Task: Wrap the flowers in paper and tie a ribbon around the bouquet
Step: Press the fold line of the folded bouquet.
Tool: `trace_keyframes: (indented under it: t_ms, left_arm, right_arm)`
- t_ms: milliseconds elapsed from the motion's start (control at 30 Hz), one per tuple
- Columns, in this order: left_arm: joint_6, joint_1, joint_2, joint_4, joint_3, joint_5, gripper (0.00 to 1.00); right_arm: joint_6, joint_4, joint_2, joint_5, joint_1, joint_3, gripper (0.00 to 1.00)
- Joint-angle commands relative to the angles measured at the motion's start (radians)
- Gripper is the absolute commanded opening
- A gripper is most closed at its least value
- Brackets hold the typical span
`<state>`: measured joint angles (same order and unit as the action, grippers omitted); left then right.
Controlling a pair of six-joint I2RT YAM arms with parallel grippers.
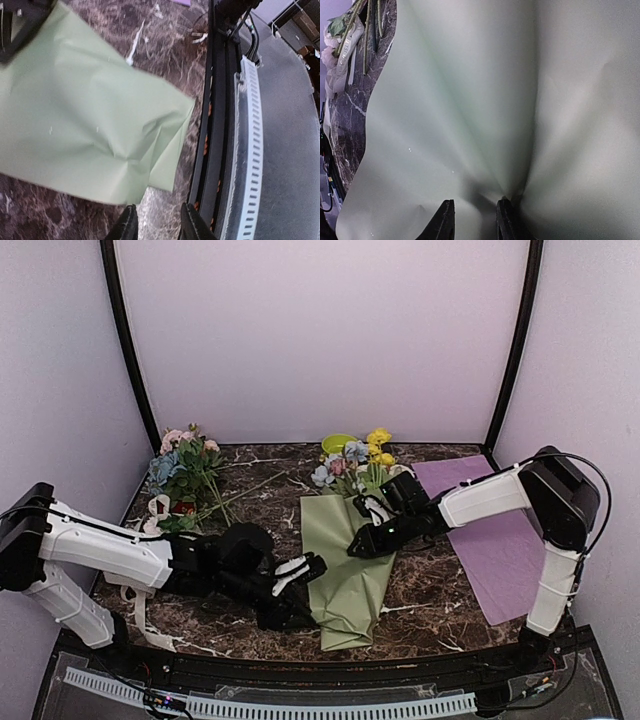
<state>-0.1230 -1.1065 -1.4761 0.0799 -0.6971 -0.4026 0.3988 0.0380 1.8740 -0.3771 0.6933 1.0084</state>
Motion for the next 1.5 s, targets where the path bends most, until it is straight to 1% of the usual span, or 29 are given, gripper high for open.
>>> trace_keyframes:
  t_ms: [0,67,133,233,300,433,533,733,867,1033,1167,1200,1267,1367,1467]
  left_arm:
    - [0.085,-0.037,-0.028,-0.107,-0.164,0.02,0.28]
    - [0.1,-0.052,-0.094,-0.103,-0.243,0.06,0.26]
    - [0.107,-0.055,-0.181,-0.12,-0.314,0.109,0.22]
    - [0.128,-0.057,-0.317,-0.231,-0.411,0.17,0.16]
    - [0.145,-0.065,-0.368,-0.29,-0.438,0.185,0.15]
    - [0.177,-0.106,-0.338,-0.283,-0.366,0.173,0.15]
    - [0.17,-0.117,-0.329,-0.279,-0.329,0.164,0.16]
    - [0.152,-0.118,-0.333,-0.233,-0.278,0.216,0.16]
    - [0.152,-0.118,-0.362,-0.213,-0.284,0.21,0.16]
    - [0.15,-0.118,-0.372,-0.188,-0.271,0.189,0.16]
    - [0.138,-0.118,-0.366,-0.158,-0.247,0.179,0.16]
    - [0.135,-0.117,-0.364,-0.151,-0.241,0.177,0.16]
    - [0.125,-0.116,-0.356,-0.123,-0.221,0.174,0.16]
    - [0.114,-0.116,-0.347,-0.076,-0.188,0.171,0.16]
    - [0.103,-0.113,-0.348,-0.043,-0.167,0.166,0.16]
  right_arm:
    - [0.001,0.066,0.027,0.072,-0.003,0.004,0.3]
    - [0.002,0.066,0.027,0.074,-0.003,0.002,0.3]
    - [0.003,0.069,0.028,0.073,-0.003,0.002,0.3]
    - [0.002,0.073,0.028,0.07,-0.002,0.0,0.3]
    - [-0.002,0.077,0.027,0.076,-0.003,-0.001,0.3]
    - [-0.008,0.082,0.032,0.087,-0.003,0.007,0.3]
    - [-0.01,0.084,0.04,0.087,-0.003,0.012,0.3]
    - [-0.025,0.117,0.03,0.102,-0.003,0.03,0.3]
    - [-0.027,0.133,-0.059,0.036,-0.002,0.042,0.3]
    - [-0.009,0.168,-0.243,-0.04,-0.002,0.022,0.33]
    - [0.04,0.202,-0.389,-0.074,0.001,-0.071,0.36]
    - [0.066,0.201,-0.421,-0.086,0.003,-0.123,0.36]
    - [0.125,0.174,-0.473,-0.12,0.027,-0.226,0.32]
    - [0.246,0.042,-0.524,-0.22,0.097,-0.374,0.28]
    - [0.311,-0.089,-0.536,-0.27,0.167,-0.449,0.21]
